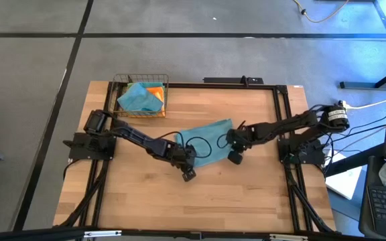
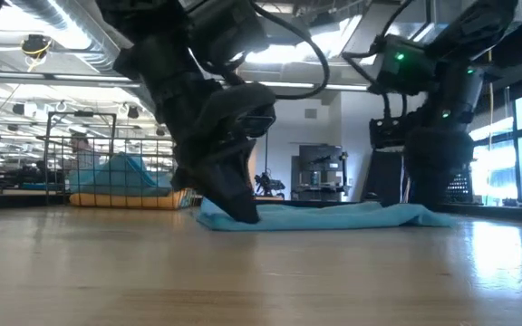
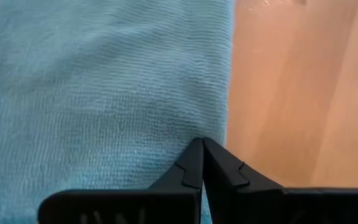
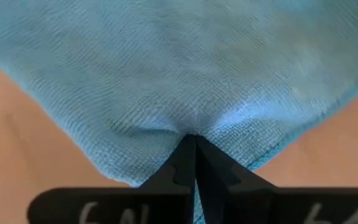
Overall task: Fold microfiber towels
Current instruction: Fold the light blue microfiber cloth
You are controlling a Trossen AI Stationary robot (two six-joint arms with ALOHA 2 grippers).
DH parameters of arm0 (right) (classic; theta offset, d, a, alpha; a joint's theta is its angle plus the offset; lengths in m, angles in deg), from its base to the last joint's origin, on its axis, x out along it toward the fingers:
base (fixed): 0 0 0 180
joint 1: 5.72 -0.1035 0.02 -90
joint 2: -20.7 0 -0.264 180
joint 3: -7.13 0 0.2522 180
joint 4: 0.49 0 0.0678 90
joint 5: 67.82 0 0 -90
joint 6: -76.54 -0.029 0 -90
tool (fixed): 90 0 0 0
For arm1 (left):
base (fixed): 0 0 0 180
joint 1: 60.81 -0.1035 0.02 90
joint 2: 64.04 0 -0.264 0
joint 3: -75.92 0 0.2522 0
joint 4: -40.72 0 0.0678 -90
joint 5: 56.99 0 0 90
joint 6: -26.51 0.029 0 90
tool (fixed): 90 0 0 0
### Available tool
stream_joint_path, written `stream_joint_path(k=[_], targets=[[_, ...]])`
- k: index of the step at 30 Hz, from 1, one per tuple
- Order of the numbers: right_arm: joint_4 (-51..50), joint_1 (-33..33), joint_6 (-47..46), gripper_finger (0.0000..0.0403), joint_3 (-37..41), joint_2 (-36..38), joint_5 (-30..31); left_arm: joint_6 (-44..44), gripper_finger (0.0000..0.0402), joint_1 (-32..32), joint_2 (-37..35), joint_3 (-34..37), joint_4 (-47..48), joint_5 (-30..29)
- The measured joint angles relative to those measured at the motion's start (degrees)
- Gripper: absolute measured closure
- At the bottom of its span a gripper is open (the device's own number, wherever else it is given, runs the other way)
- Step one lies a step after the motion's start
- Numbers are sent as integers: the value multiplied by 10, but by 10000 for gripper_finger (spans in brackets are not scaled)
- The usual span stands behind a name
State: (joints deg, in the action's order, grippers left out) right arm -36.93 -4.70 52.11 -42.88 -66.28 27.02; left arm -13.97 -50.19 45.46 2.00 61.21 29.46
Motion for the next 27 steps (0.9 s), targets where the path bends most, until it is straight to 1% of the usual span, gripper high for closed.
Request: stream_joint_path(k=[5, 8, 12, 16, 18, 19, 22, 25, 27], targets=[[16, 59, 40, 391, 1, -1, -7, -24, 400, 5, 2, 0, -20, 0], [21, 96, 57, 391, 1, -1, -20, -66, 399, 5, 2, 1, -42, 1], [9, 137, 61, 390, -1, -1, -23, -121, 396, 4, 2, 1, -94, 1], [-37, 155, 90, 390, -34, -1, -40, -118, 401, 2, 2, 1, -185, 4], [-70, 154, 121, 390, -58, 10, -39, -104, 399, -1, 1, 1, -221, 6], [-71, 153, 137, 390, -74, 22, -39, -101, 398, -2, 0, 1, -232, 10], [-68, 140, 162, 390, -109, 61, -41, -101, 397, -12, -15, 1, -229, 33], [-56, 124, 155, 390, -124, 91, -51, -87, 400, -27, -44, 1, -178, 61], [-35, 113, 141, 390, -125, 109, -81, -67, 400, -37, -73, 1, -131, 67]])
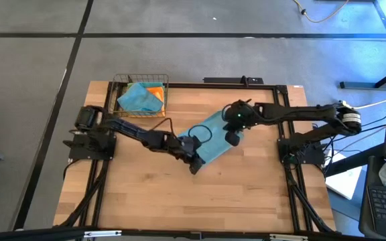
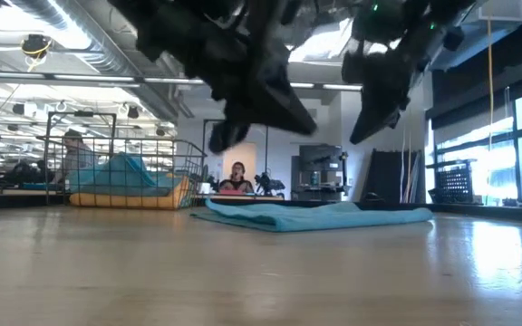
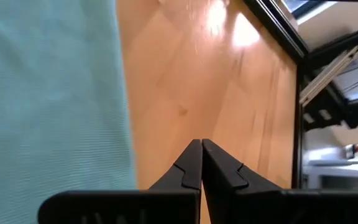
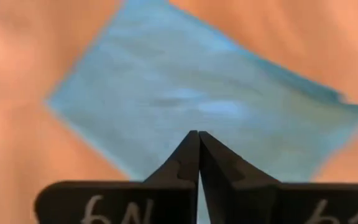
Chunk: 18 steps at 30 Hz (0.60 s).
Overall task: Fold microfiber towels
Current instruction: Fold the light blue microfiber cloth
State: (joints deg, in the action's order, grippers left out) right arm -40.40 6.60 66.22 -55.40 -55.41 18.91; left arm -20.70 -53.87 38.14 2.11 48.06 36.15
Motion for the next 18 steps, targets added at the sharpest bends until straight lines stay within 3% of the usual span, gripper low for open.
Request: stream_joint_path(k=[7, 11, 14, 18], targets=[[79, -47, 3, 390, 7, -13, -147, 112, 399, -26, -141, 0, 150, -64], [164, -80, 8, 390, 7, -39, -144, 161, 401, -29, -205, 0, 224, -106], [198, -110, 65, 388, -4, -72, -144, 163, 400, -28, -241, 0, 270, -150], [200, -146, 155, 352, -42, -145, -167, 159, 399, -29, -270, 0, 294, -192]])
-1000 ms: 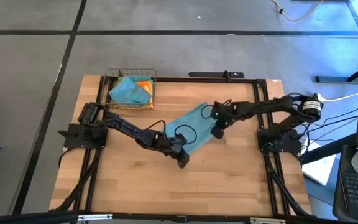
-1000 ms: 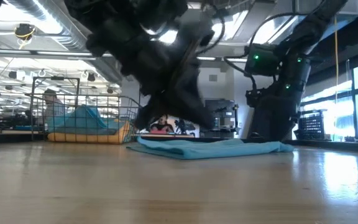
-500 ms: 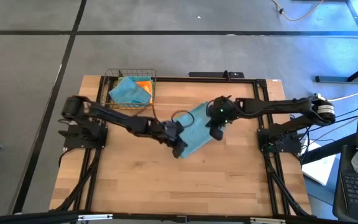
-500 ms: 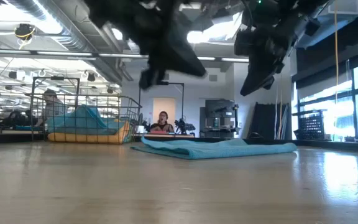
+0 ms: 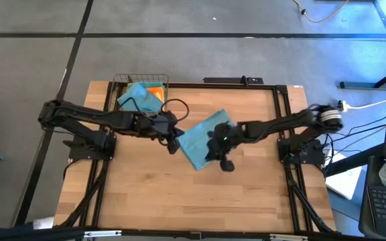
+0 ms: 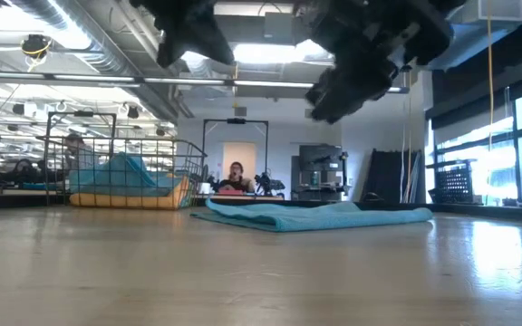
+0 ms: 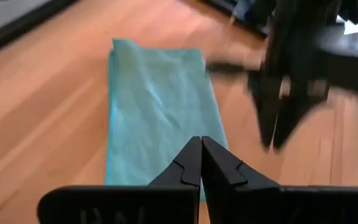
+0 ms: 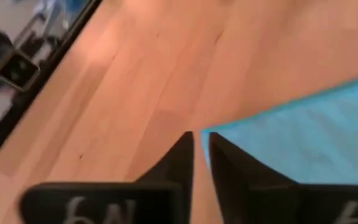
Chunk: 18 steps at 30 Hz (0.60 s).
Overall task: Fold microfiber towels
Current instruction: Fold the light blue microfiber cloth
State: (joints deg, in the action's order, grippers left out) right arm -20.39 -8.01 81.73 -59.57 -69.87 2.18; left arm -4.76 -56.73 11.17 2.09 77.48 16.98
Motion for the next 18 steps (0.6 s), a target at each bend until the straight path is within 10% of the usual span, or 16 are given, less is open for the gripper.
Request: stream_joint_path(k=[10, 18], targets=[[-26, -45, 38, 200, -84, -156, 64, -45, 399, 7, -13, 0, 10, -15], [-23, -47, -16, 174, -85, -191, 85, -57, 400, 21, -13, 0, 16, -29]])
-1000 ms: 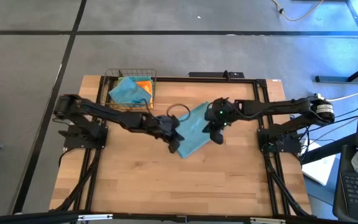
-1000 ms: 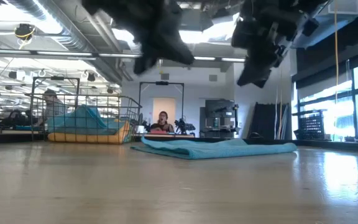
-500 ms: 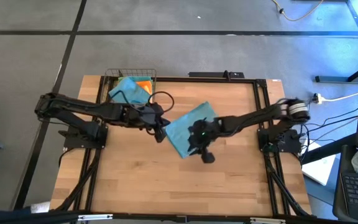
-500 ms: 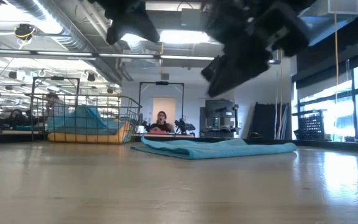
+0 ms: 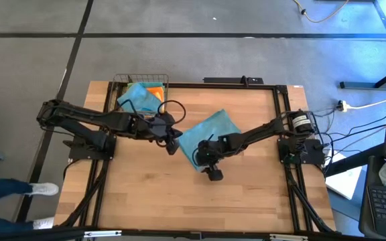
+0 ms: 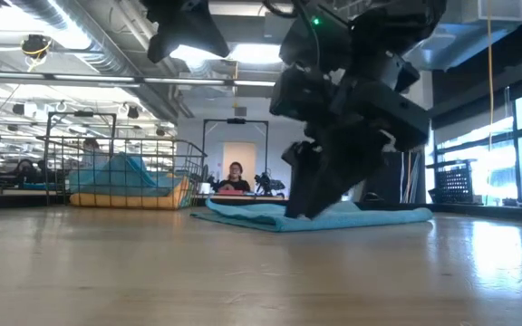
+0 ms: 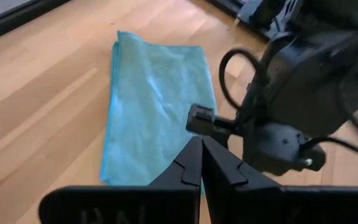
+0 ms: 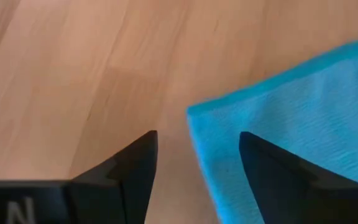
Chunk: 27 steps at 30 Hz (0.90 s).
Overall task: Fold microfiber towels
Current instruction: Fold the light blue microfiber cloth
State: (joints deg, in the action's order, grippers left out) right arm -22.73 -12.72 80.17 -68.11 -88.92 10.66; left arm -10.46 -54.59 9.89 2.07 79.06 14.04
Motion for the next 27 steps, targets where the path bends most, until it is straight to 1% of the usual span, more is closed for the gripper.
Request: stream_joint_path(k=[3, 11, 14, 16, 18, 22, 24, 25, 27], targets=[[17, 0, -2, 173, -1, -3, 11, 0, 401, 5, -1, 0, 12, 0], [58, -5, -17, 174, -4, -47, 11, -4, 401, 14, -2, 0, 26, 4], [55, -9, -25, 186, -5, -52, 16, -5, 399, 18, -2, 0, 31, 4], [53, -12, -33, 207, -5, -52, 26, -5, 398, 18, -2, 0, 31, 4], [50, -14, -38, 238, -4, -52, 34, -5, 399, 18, -2, 0, 33, 4], [40, -14, -59, 319, -7, -53, 33, -3, 400, 17, -2, 0, 35, 2], [11, -14, -66, 366, -23, -49, 30, 1, 398, 17, -2, 0, 41, -2], [-4, -15, -65, 383, -33, -49, 29, 3, 398, 17, -2, 0, 48, -5], [-30, -14, -64, 390, -55, -51, 26, 5, 399, 17, -2, 0, 69, -12]])
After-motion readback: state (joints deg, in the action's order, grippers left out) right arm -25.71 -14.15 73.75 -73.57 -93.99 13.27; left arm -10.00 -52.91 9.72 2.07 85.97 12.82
